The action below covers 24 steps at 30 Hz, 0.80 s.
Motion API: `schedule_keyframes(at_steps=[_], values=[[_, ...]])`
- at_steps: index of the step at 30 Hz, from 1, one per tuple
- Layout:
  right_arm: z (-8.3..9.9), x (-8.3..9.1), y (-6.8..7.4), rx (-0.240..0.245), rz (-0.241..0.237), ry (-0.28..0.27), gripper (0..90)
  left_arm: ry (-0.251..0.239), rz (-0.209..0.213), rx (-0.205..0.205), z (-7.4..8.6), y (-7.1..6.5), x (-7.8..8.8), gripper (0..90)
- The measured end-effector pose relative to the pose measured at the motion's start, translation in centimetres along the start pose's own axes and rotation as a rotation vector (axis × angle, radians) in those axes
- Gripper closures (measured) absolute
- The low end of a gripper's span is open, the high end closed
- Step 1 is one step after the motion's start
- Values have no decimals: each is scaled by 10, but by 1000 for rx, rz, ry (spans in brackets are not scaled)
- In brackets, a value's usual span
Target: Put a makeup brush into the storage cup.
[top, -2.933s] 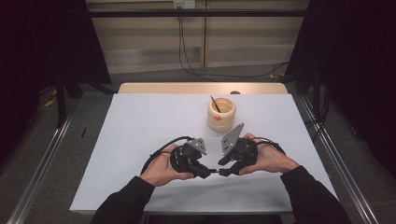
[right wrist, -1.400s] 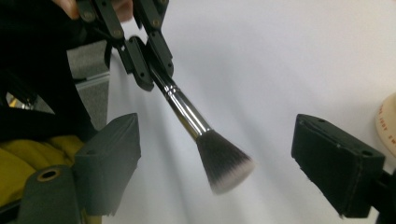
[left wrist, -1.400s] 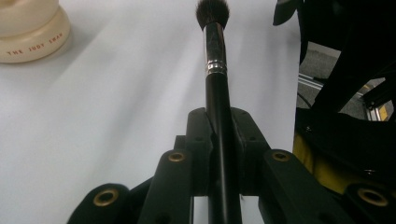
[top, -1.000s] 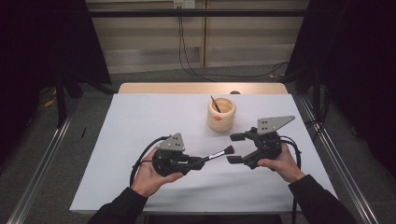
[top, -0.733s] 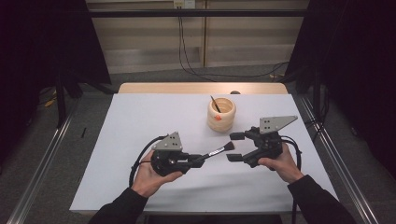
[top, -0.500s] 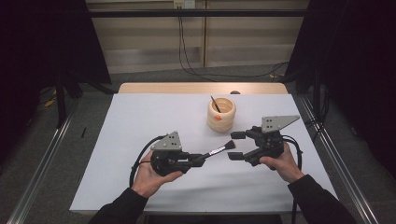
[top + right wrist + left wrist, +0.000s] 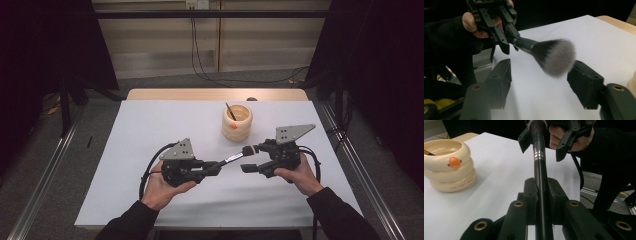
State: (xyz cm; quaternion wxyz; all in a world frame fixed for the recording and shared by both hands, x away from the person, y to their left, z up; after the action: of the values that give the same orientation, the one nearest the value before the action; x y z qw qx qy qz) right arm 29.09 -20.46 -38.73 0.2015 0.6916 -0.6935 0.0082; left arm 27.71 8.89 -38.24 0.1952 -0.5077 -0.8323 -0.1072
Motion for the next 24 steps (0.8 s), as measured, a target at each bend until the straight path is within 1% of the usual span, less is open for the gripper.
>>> schedule_keyframes(at_steps=[3,4,5,6,7,8,11,14,15,18,21,24], values=[[-1,0,1,2,-19,-7,399,-8,14,3,1,-1,-2,793],[-2,0,2,4,-19,-8,404,-4,16,1,1,-2,-2,792],[-2,1,2,4,-30,-12,416,5,14,-10,1,-2,-2,793],[-3,1,2,4,-36,-16,430,1,25,-4,2,-3,-4,793],[-3,1,2,3,-45,-20,442,1,33,-12,2,-3,-4,793],[-3,1,2,3,-46,-18,462,3,31,-12,2,-4,-5,792],[-3,2,2,5,-65,-12,513,2,51,-16,3,-5,-6,792],[-3,2,2,5,-98,-16,581,14,52,-25,3,-5,-7,792],[-3,2,1,3,-101,-13,601,10,56,-23,4,-5,-7,792],[-2,2,0,-4,-115,-12,638,3,66,-19,4,-5,-8,792],[-1,3,-1,-11,-128,-26,642,1,74,-17,4,-5,-9,792],[-1,3,-1,-14,-137,-26,666,0,79,-15,5,-5,-9,792]])
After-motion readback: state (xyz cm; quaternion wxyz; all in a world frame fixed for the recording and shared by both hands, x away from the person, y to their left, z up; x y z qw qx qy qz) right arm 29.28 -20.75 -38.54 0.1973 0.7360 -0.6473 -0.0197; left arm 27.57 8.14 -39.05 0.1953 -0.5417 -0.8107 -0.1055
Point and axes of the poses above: each handheld gripper's, and its own axes: x roughly backward along the jaws, z roughly out of its underside, y roughly to its left, the point moved 1 cm from there along -x, roughly forward along the jaws, and after that the axes turned 15 degrees about -z, right-handed, at the moved point
